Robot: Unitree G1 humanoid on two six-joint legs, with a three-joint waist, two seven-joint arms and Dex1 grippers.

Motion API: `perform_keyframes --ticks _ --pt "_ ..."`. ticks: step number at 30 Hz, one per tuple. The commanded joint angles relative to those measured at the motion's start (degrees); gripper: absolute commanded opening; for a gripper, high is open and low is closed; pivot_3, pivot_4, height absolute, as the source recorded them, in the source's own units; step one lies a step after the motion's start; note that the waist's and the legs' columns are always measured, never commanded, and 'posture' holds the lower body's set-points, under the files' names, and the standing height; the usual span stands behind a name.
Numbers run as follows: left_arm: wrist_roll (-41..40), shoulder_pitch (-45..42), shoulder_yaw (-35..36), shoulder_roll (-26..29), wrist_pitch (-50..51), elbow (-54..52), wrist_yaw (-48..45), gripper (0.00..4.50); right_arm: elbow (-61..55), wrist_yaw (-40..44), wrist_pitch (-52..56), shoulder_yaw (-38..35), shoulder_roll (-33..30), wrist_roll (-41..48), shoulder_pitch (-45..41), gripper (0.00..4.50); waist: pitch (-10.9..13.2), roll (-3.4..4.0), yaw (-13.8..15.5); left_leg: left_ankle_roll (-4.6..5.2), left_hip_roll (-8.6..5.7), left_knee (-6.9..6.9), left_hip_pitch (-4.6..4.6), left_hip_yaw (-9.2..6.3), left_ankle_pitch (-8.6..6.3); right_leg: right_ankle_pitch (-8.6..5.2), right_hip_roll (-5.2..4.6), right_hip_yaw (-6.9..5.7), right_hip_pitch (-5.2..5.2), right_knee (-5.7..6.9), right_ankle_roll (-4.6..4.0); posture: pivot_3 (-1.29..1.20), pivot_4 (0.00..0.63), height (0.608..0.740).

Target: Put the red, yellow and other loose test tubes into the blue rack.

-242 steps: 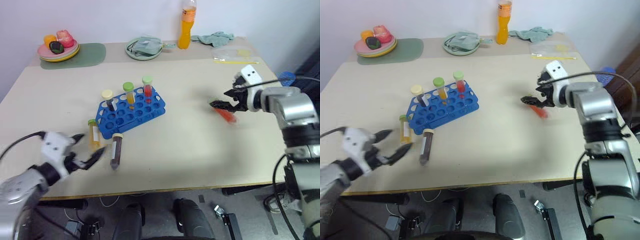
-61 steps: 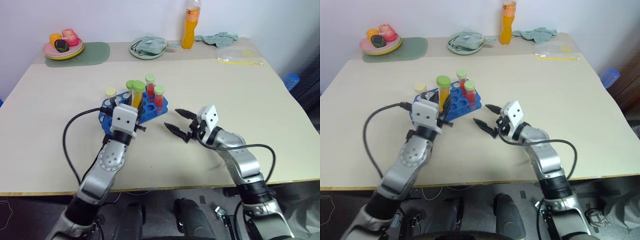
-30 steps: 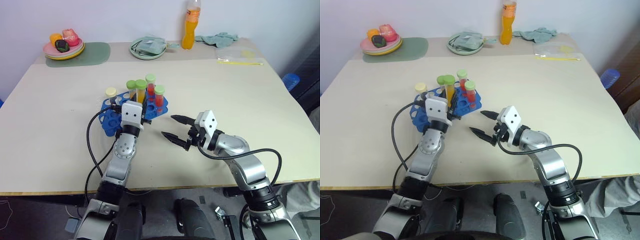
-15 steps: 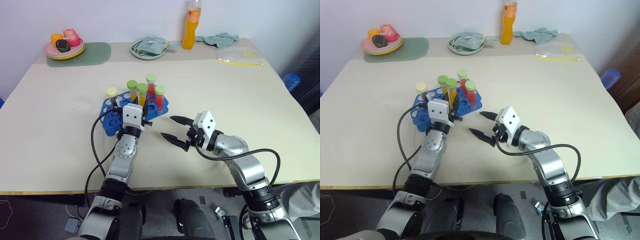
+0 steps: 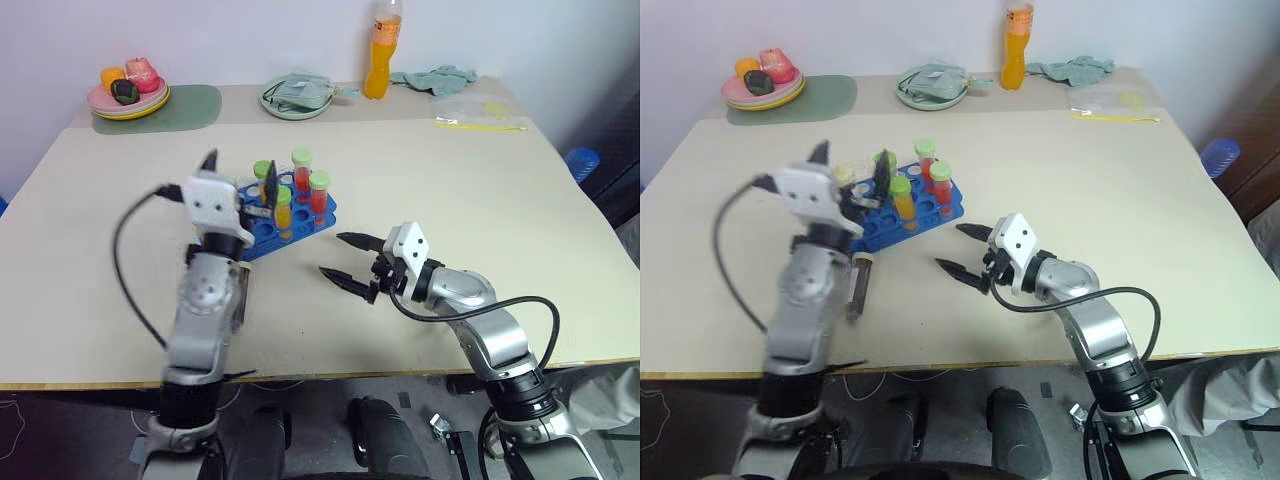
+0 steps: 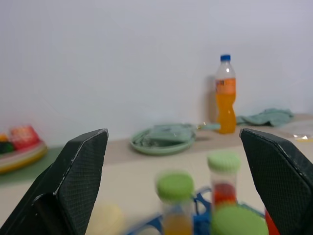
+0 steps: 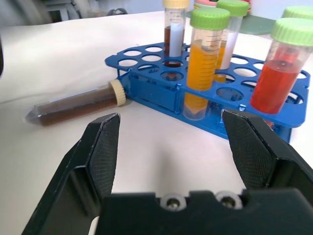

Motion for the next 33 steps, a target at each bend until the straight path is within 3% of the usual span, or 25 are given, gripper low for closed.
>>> perform_keyframes --ticks 1,4,7,10,17,24,25,27,33 --pt "-5.6 -2.6 4.3 1.0 28.4 -12.8 0.4 4.43 -1.3 0.9 -0.9 -0.4 -0.3 0.7 -0.9 3.66 0.0 -0.01 -0.1 0.00 0.00 0.01 0.02 -0.01 0.00 0.00 0.00 -0.01 0.03 0.00 0.00 0.00 0.150 0.740" --pt "-5.1 -9.1 5.5 7.7 57.9 -18.8 0.2 4.43 -0.3 2.0 -1.2 -0.2 -0.3 0.6 -1.4 3.66 0.0 -0.04 -0.2 0.00 0.00 0.03 0.01 -0.07 0.00 -0.01 0.04 -0.05 0.03 0.04 0.00 0.00 0.150 0.740" --pt "-8.2 -10.7 6.6 10.8 66.4 -18.8 0.3 4.43 0.9 3.0 -1.7 0.1 -0.2 0.4 -2.1 3.66 0.0 -0.02 -0.6 0.00 0.00 0.03 0.05 -0.12 0.00 -0.01 0.07 -0.07 0.04 0.09 0.00 0.00 0.150 0.740" --pt "-12.7 -8.9 9.0 7.5 66.4 -17.0 3.9 4.43 2.3 3.9 -2.5 0.5 0.1 0.1 -3.0 3.66 0.0 -0.03 -0.5 -0.02 0.01 -0.02 0.07 -0.12 0.01 -0.02 0.05 -0.06 0.04 0.06 0.00 0.00 0.150 0.740" --pt "-33.0 -8.5 10.3 12.3 66.4 -7.0 19.6 4.43 4.3 5.3 -3.5 1.0 0.2 -0.2 -4.9 3.66 0.0 -0.04 -0.1 -0.07 0.01 0.00 0.07 -0.14 0.03 -0.01 0.00 -0.05 0.04 0.07 -0.02 0.00 0.150 0.740" --pt "-74.8 -14.4 9.9 13.3 66.4 13.1 54.3 4.43 -3.7 16.1 3.0 3.4 -8.2 4.5 -1.9 3.66 0.0 -0.03 0.9 -0.06 -0.07 0.10 0.06 -0.32 0.02 0.00 -0.19 -0.10 0.14 0.06 0.01 0.00 0.150 0.740" --pt "-89.6 -14.8 3.8 19.3 58.5 15.4 64.5 4.43 -4.2 16.2 3.3 3.4 -8.5 4.6 -1.7 3.66 0.0 -0.03 0.9 -0.06 -0.08 0.14 0.10 -0.33 0.02 0.00 -0.19 -0.09 0.18 0.08 0.02 0.00 0.150 0.740" --pt "-106.0 -15.5 -4.1 25.3 48.0 17.6 76.7 4.43 -4.8 15.7 3.3 3.4 -8.7 4.2 -1.3 3.66 0.0 -0.05 1.1 -0.07 -0.03 0.15 0.17 -0.42 0.01 0.01 -0.20 -0.07 0.22 0.15 0.02 0.00 0.150 0.740" --pt "-108.9 -19.6 -12.1 31.6 40.7 15.2 81.7 4.43 -5.5 14.6 3.1 3.8 -8.4 3.7 -0.4 3.66 0.0 -0.06 1.5 -0.10 -0.21 0.16 0.09 -0.21 0.02 0.01 -0.23 -0.06 0.18 0.07 0.03 0.00 0.150 0.740"
